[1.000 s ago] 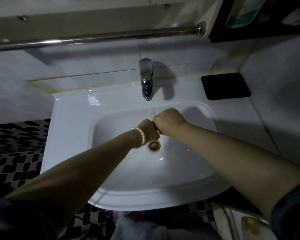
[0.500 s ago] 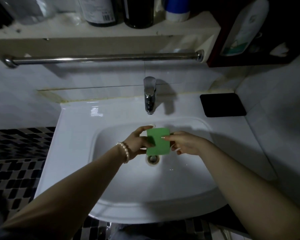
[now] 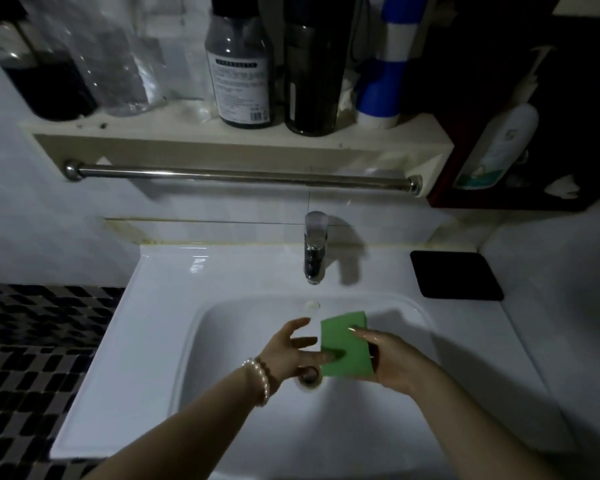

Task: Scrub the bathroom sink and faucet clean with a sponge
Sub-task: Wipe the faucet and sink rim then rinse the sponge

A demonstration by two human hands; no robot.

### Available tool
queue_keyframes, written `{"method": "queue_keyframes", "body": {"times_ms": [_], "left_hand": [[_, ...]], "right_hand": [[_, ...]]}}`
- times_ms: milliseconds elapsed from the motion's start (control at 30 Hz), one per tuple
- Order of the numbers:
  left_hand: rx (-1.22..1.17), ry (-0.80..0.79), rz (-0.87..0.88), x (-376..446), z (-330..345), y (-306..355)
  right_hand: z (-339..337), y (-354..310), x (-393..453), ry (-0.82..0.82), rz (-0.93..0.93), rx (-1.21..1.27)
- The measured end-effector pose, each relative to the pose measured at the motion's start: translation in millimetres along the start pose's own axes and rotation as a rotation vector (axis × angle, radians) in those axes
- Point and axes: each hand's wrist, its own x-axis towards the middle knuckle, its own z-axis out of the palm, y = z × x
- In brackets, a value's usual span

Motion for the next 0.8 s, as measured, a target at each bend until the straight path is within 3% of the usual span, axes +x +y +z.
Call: {"method": "queue_keyframes", "body": {"times_ms": [100, 233, 333, 400, 600, 800], "left_hand": [[-0.083, 0.092, -0.036, 3, -10, 4], [-0.239, 0.153, -0.038, 10, -25, 14], [-0.305, 0.195, 0.004, 14, -31, 20], [-0.337, 0.199, 0.013, 15, -32, 23], [-0.375, 0.206, 0.004, 16, -37, 23], [-0.403, 0.205, -0.017, 16, -40, 20]], "right_hand": [[2, -37, 5, 0.216, -0.208, -0.045], [28, -101, 10, 0.605, -0.740, -0.359], [56, -133, 17, 0.613, -1.070, -0.687], [73, -147, 27, 0.604, -1.168, -0.895], [100, -163, 50, 0.564, -1.210, -1.342], [103, -160, 61, 0.487, -1.014, -1.280]]}}
